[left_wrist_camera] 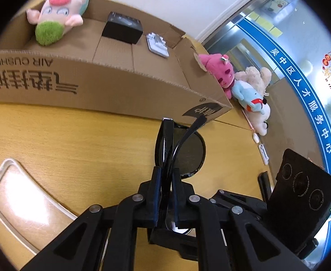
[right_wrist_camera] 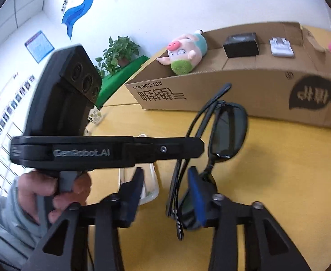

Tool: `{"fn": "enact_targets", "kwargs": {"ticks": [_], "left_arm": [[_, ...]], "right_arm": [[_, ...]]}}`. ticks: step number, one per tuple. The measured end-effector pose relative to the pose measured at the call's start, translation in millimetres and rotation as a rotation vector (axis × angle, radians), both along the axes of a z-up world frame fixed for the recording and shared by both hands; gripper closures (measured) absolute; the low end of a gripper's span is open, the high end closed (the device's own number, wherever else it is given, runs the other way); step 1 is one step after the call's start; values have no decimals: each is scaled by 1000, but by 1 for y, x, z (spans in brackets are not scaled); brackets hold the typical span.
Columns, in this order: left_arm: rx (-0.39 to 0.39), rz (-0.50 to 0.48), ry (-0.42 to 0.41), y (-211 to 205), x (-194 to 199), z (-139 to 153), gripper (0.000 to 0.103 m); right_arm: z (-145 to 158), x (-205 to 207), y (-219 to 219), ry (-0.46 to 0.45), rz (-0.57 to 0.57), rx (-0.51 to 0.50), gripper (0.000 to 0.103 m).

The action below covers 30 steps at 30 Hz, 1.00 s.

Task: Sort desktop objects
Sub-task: 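Lift the sunglasses and carry them toward the cardboard box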

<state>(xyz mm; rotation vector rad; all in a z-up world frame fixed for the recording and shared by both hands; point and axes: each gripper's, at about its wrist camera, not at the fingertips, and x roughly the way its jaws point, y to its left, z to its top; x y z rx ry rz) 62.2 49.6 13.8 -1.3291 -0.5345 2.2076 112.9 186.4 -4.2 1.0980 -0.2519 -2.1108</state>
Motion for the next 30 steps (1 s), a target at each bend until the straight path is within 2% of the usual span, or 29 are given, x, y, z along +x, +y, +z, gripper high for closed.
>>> {"fn": "enact_targets", "kwargs": {"ticks": [2, 6, 8, 13, 16, 20, 27, 30], "left_arm": [[-4, 9, 9, -1, 1, 4, 95], [5, 17, 6, -3, 1, 4, 95], [11, 9, 3, -1, 2, 3, 95], [-7, -10, -18, 7, 4, -6, 95], [-8, -8, -38, 7, 4, -12, 95], [-10, -8, -57, 8, 3, -17, 94], [-15, -10, -112, 4, -6, -31, 92], [11, -32, -125, 5, -10, -37, 92]], "right_arm": [[1, -2, -3, 9, -2, 6, 70], [-2, -6, 2, -7, -17, 7, 89], [-8, -9, 6, -35, -26, -15, 92], [-26, -15, 9, -112, -29, -51, 88], [-31, -15, 8, -121, -27, -38, 89], [-38, -15, 10, -141, -23, -45, 94], [-47, -16, 14, -183, -35, -78, 93], [-50, -17, 17, -193, -36, -89, 93]]}}
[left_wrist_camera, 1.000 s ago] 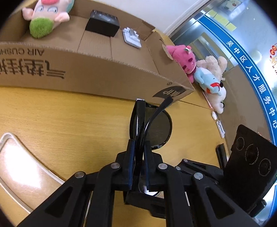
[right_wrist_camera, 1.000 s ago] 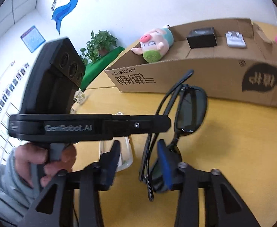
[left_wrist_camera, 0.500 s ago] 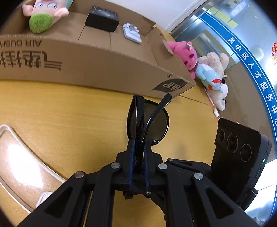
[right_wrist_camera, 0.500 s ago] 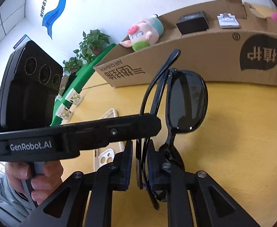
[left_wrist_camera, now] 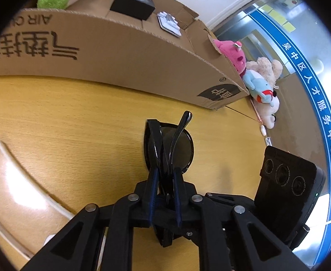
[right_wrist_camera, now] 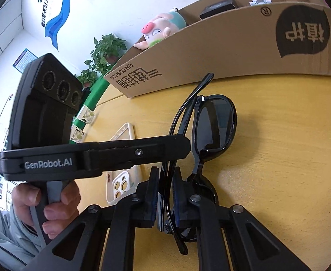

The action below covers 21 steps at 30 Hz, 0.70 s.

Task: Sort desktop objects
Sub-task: 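Lift the sunglasses and carry them toward the cardboard box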

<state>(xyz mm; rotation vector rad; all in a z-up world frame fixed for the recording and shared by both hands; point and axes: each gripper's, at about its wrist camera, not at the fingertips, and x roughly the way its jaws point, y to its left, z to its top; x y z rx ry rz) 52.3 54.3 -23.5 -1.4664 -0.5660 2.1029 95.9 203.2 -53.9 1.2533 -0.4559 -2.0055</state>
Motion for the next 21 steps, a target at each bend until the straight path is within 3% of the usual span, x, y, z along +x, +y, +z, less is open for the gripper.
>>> {"fn": "enact_targets", "kwargs": {"ticks": [12, 21], "left_arm": [[19, -34, 32, -4, 4, 4, 95], [10, 12, 169, -14, 12, 53, 95]], "right_arm": [[4, -2, -4, 13, 31, -3, 93], [45, -3, -17, 132, 72, 20, 95]]}}
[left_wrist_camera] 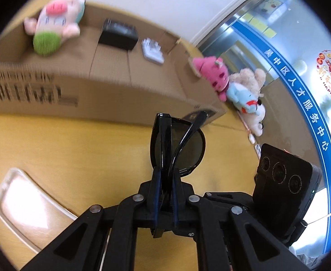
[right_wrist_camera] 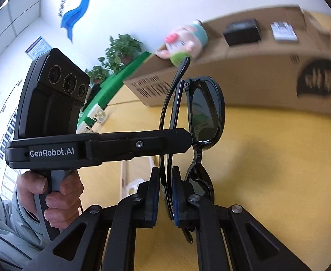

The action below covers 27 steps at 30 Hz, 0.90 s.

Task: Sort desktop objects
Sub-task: 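Lift the sunglasses and carry them toward the cardboard box, then lower the sunglasses into the box and open the left tool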

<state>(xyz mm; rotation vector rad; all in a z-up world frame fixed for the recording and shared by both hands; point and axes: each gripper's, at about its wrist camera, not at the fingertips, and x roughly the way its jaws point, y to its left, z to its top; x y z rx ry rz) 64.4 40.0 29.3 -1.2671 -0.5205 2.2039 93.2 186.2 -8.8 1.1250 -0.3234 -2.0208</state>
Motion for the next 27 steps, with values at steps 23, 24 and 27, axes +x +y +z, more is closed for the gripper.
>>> {"fn": "enact_targets", "kwargs": {"ticks": [23, 24, 27], "left_arm": [[-13, 96, 256, -41, -51, 105, 95], [-19, 100, 257, -45, -58, 108, 95], [-44, 107, 254, -55, -79, 113, 95]], "right_arm": [[106, -68, -48, 214, 101, -14, 95], [109, -77, -51, 214, 106, -21, 95], [114, -98, -60, 195, 112, -56, 95]]}}
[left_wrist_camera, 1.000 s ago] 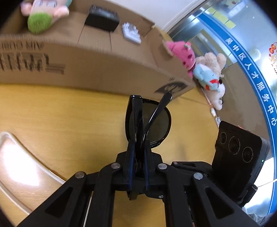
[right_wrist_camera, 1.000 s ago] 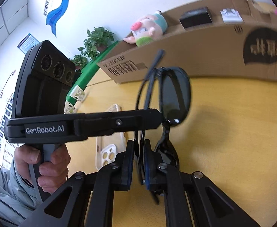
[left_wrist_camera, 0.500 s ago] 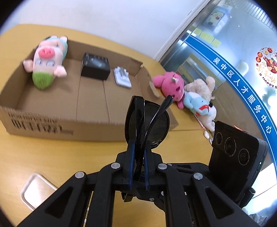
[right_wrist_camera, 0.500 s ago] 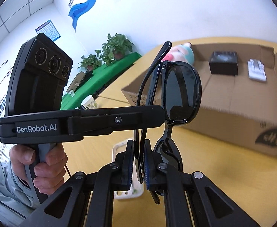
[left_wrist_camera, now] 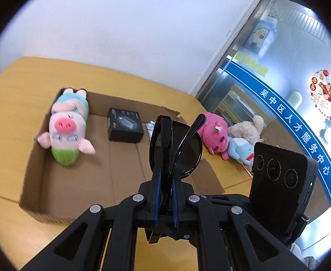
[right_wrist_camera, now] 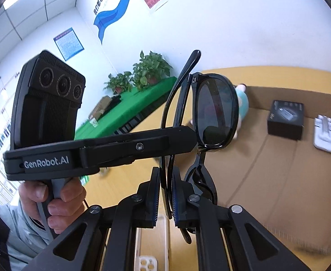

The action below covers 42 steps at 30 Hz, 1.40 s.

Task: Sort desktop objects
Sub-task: 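Lower the sunglasses into the box and open the left tool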

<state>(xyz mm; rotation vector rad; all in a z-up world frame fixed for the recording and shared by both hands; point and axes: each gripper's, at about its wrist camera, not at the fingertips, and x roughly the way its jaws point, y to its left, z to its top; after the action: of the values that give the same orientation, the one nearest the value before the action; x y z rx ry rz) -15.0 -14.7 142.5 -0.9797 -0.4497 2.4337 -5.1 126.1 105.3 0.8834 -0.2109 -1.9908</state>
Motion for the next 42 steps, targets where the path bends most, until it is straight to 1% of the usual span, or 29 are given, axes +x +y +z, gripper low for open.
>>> {"fn": "enact_targets", "kwargs": {"ticks": [2, 4, 7, 9, 12, 18, 21, 23, 28, 32, 34, 35, 36, 37, 38, 39, 40, 41, 42], "left_arm": [[-18, 2, -9, -6, -17, 0, 95], [-18, 5, -36, -11, -31, -5, 95], [-17, 7, -94, -20, -55, -20, 95], [-31, 13, -135, -24, -69, -35, 95], [-48, 22, -202, -30, -85, -60, 95], [-65, 50, -384, -42, -108, -120, 95], [-95, 57, -434, -42, -109, -137, 95], [-103, 62, -450, -42, -110, -141, 95], [-125, 78, -477, -43, -113, -143, 95], [-154, 97, -495, -46, -118, -144, 95], [-156, 105, -492, -46, -118, -143, 94], [-140, 107, -485, -48, -116, -140, 90], [-133, 110, -477, -48, -116, -138, 86], [-129, 110, -457, -49, -113, -132, 84], [-134, 110, -432, -48, -110, -126, 81], [-146, 112, -404, -47, -106, -118, 75], [-159, 113, -377, -45, -102, -110, 72], [-169, 114, -348, -43, -97, -103, 65], [-181, 116, -316, -42, -90, -95, 61]], "right_arm": [[-2, -18, -5, -33, 7, -35, 95], [-8, -37, -10, -71, 6, -63, 95], [-23, -61, -18, -142, 0, -96, 95], [-35, -74, -20, -187, -6, -106, 95], [-60, -98, -28, -266, -18, -106, 95], [-124, -123, -45, -488, -61, -99, 95], [-150, -126, -50, -582, -88, -94, 94], [-161, -128, -48, -636, -112, -123, 93], [-165, -128, -46, -681, -149, -132, 92], [-161, -124, -45, -686, -167, -112, 92], [-163, -123, -45, -699, -173, -112, 86], [-163, -122, -44, -708, -180, -113, 80], [-164, -123, -43, -710, -188, -111, 68], [-163, -122, -42, -711, -194, -108, 59], [-160, -119, -40, -707, -208, -99, 43], [-156, -115, -38, -694, -218, -96, 36], [-149, -110, -36, -669, -224, -99, 34], [-141, -104, -33, -642, -223, -111, 33], [-135, -101, -31, -622, -220, -116, 33]]}}
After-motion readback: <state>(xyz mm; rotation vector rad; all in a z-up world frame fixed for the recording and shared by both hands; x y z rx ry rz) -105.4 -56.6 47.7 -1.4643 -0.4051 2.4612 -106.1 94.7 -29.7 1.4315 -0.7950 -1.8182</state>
